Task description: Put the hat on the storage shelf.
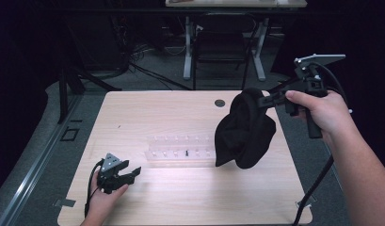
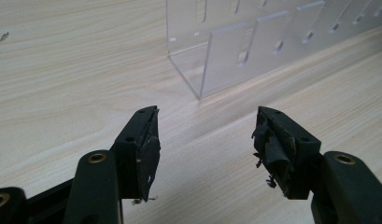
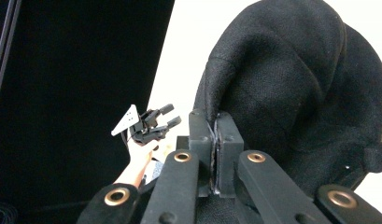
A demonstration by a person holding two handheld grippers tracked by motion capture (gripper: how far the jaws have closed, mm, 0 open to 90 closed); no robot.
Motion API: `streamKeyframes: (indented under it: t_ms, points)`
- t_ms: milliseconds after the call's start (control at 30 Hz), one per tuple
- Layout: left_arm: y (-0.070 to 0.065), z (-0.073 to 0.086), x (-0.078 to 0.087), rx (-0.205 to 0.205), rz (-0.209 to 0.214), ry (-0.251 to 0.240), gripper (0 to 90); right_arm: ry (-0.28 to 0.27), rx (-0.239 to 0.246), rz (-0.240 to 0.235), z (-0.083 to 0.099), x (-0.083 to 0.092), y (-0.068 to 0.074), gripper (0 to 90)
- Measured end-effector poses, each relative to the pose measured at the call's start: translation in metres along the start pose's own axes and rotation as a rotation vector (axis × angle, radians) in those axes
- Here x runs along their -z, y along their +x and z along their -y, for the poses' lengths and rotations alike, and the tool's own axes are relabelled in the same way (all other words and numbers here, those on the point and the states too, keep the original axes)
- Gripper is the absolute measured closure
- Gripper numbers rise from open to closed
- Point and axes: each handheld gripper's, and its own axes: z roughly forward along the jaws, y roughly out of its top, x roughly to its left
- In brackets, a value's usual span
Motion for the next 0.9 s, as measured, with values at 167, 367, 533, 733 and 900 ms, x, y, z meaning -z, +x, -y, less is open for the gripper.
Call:
streamKeyframes:
  t_ms: [167, 367, 533, 733, 900]
  points:
    - [0.001, 0.000, 0.000, 0.001, -0.002, 0.003, 40.8, -0.002, 0.004, -0.002, -0.005, -0.005, 0.004, 88.2]
    - [0.001, 0.000, 0.000, 0.003, 0.001, 0.002, 40.8, -0.007, 0.007, -0.004, -0.014, -0.015, 0.008, 88.3]
    - [0.002, -0.001, 0.001, 0.000, 0.002, 0.015, 40.8, -0.011, 0.012, -0.009, -0.019, -0.025, 0.010, 88.2]
    - [0.002, -0.001, 0.000, -0.001, 0.005, 0.009, 40.8, -0.006, 0.018, -0.009, -0.024, -0.036, 0.014, 88.2]
    - [0.002, -0.001, 0.001, -0.004, 0.003, 0.013, 40.8, -0.006, 0.022, -0.023, -0.030, -0.047, 0.020, 88.2]
